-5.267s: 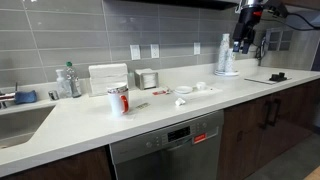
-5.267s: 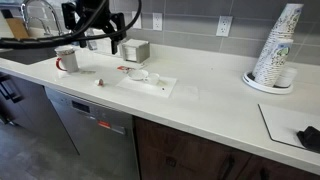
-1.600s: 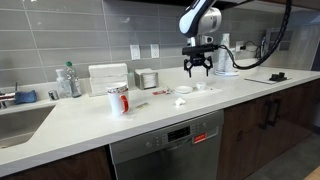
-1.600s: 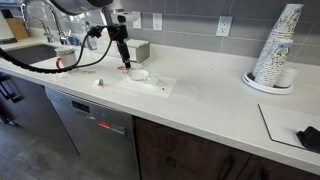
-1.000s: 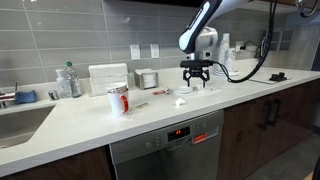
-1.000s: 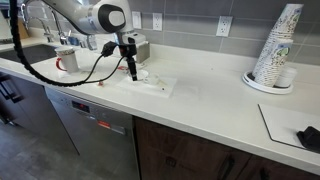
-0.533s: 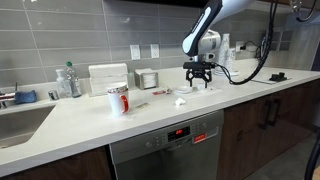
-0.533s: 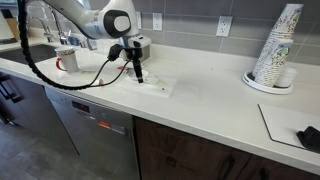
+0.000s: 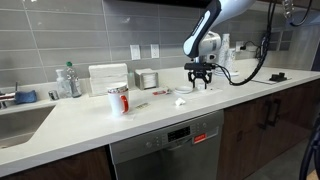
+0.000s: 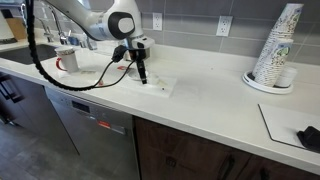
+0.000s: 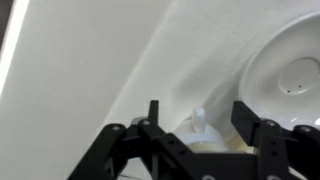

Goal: Pick up the white tea cup, pour the contents of the white teacup into the paper cup on the left, put the white tea cup back on the kitchen paper

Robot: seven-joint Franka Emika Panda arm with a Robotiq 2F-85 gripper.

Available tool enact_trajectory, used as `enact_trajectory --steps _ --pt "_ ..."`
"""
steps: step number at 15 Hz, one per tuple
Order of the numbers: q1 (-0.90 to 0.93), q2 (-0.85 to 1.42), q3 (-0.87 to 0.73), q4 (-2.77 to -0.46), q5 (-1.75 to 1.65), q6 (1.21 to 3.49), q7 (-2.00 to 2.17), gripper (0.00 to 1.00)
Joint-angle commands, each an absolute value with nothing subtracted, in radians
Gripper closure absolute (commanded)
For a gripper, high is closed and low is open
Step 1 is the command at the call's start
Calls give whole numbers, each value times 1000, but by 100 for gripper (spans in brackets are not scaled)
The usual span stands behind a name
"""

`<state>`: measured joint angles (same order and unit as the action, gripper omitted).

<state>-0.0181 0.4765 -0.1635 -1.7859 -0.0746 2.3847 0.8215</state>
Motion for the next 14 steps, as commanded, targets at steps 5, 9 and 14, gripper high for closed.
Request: enact_trajectory --steps 5,9,14 --pt "-3 519 -190 -1747 -72 2389 845 67" --pt "5 519 -197 -1739 -80 2388 861 100" --pt "17 464 -200 -1768 -102 2352 849 97"
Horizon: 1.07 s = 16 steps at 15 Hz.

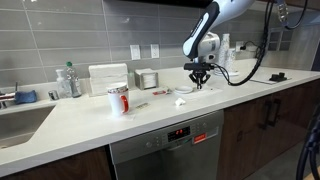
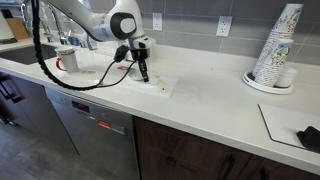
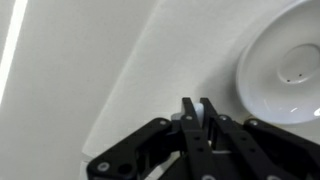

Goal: Pick up the white tea cup, pour the contents of the white teacup into the paper cup on the left, put the white tea cup back on the kitchen paper

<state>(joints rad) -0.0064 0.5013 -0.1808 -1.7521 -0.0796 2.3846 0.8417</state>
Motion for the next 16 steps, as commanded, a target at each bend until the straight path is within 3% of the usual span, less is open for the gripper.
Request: enact_trajectory --steps 1,10,16 --pt "23 445 -203 -1781 -114 2352 847 97" --pt "87 172 -128 -1934 -251 2366 682 97" --pt "129 81 -3 -1905 -238 2291 522 97"
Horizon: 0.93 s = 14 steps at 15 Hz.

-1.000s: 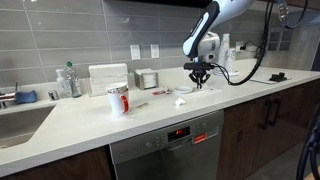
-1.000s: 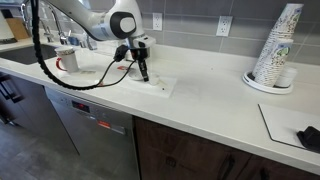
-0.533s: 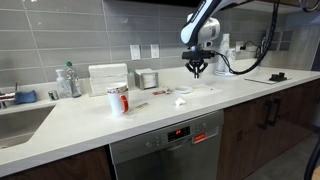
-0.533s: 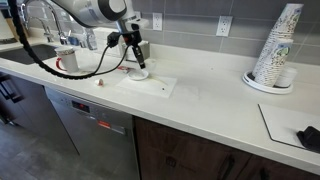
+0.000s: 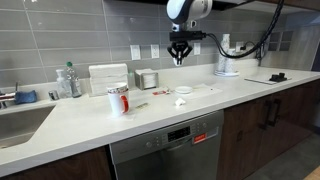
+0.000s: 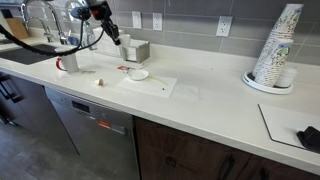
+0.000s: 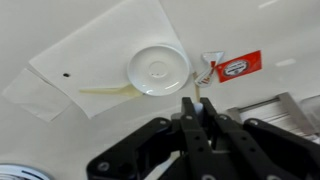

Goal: Pick up the white tea cup, pour the contents of the white teacup into the paper cup on the left, put the white tea cup back on the kitchen paper

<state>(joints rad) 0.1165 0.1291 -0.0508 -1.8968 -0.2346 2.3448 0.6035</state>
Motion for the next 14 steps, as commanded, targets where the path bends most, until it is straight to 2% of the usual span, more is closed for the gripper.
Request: enact_trajectory --steps 1,8,9,14 --pt "135 73 17 -1899 -231 2272 491 97" --pt "192 60 147 -1842 -184 2156 306 97" --pt "182 64 136 -1855 -217 2186 368 88" --pt "193 64 152 -1848 -208 2180 335 88"
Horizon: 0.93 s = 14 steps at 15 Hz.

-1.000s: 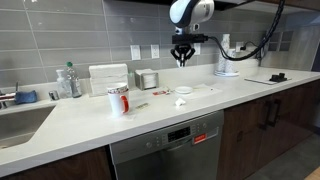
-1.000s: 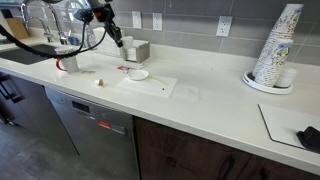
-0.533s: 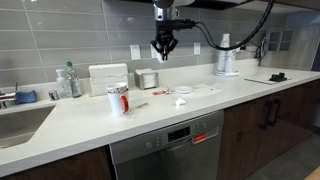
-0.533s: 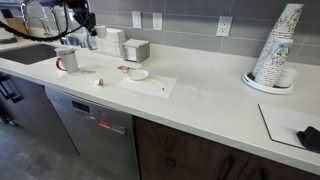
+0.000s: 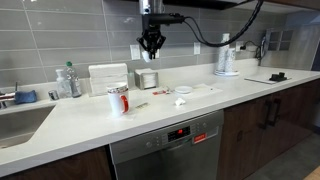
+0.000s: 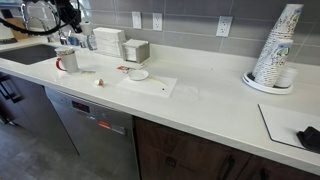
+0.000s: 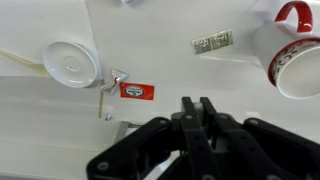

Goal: Pick up the white tea cup, pour the contents of the white teacup into the paper cup on the left, put the white tea cup back on the kitchen paper

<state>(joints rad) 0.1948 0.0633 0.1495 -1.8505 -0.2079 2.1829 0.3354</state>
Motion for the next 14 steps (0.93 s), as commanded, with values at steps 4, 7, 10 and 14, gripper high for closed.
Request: enact_trajectory --steps 4,7,10,14 --pt "191 64 151 -1848 -207 2180 332 88" --pt "220 112 188 -1775 -170 2228 253 97" --pt "245 142 228 -1736 -95 2285 177 97" --pt "254 157 269 -1728 74 2315 51 97"
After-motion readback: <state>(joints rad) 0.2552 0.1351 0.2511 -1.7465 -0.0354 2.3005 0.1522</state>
